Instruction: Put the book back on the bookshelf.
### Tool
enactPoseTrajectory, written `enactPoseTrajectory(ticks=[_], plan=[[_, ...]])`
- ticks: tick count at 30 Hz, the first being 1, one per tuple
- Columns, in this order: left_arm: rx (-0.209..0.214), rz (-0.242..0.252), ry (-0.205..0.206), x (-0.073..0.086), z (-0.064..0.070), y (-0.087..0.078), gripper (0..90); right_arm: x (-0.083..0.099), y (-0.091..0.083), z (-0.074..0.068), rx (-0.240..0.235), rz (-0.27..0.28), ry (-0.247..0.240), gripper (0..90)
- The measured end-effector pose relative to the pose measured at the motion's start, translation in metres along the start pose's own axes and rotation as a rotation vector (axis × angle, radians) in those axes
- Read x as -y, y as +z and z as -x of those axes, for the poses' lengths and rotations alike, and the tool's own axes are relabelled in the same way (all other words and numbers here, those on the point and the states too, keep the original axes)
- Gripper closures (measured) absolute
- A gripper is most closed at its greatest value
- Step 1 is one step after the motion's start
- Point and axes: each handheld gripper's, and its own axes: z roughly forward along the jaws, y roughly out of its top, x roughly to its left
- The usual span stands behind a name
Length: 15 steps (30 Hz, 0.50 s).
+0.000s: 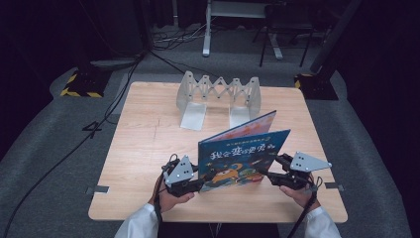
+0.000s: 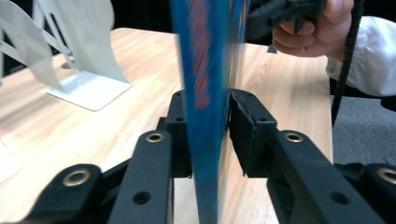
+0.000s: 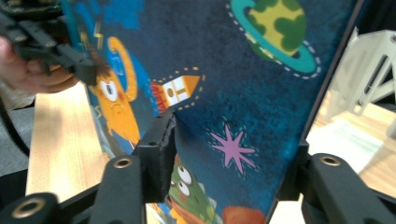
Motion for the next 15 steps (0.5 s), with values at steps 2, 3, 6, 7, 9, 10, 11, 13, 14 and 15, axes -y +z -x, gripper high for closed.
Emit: enactPoseTrajectory(ticks=[2,3,6,7,9,10,11,13,14,15], plan=[[0.007,0.002,-0.008,0.001,0.0,0.0,73.0,0.002,-0.002,0.0,0.017,0.005,0.017,48.1],[0.011,0.004,-0.007,0.002,-0.001,0.0,73.7,0.003,-0.003,0.001,0.04,-0.002,0.023,47.0],[0.015,0.012,-0.008,0.003,-0.002,0.0,75.2,0.004,-0.006,0.004,0.068,-0.003,0.041,46.3],[0.018,0.017,-0.01,0.004,-0.002,0.001,76.6,0.004,-0.008,0.007,0.071,-0.002,0.053,43.6],[0.023,0.022,-0.008,0.005,-0.003,0.001,78.2,0.004,-0.008,0.013,0.074,0.003,0.076,38.8],[0.027,0.029,-0.012,0.006,-0.003,0.001,78.5,0.004,-0.008,0.016,0.069,0.004,0.093,37.8],[0.038,0.032,-0.011,0.006,-0.005,0.001,78.9,0.003,-0.007,0.02,0.067,0.012,0.111,36.2],[0.05,0.038,-0.014,0.007,-0.005,0.003,80.2,0.002,0.0,0.027,0.044,0.011,0.142,34.5],[0.051,0.039,-0.01,0.006,-0.006,0.004,81.0,0.001,0.005,0.028,0.031,0.001,0.15,34.0],[0.052,0.038,-0.006,0.006,-0.006,0.004,81.5,0.0,0.01,0.028,0.02,-0.013,0.143,34.0]])
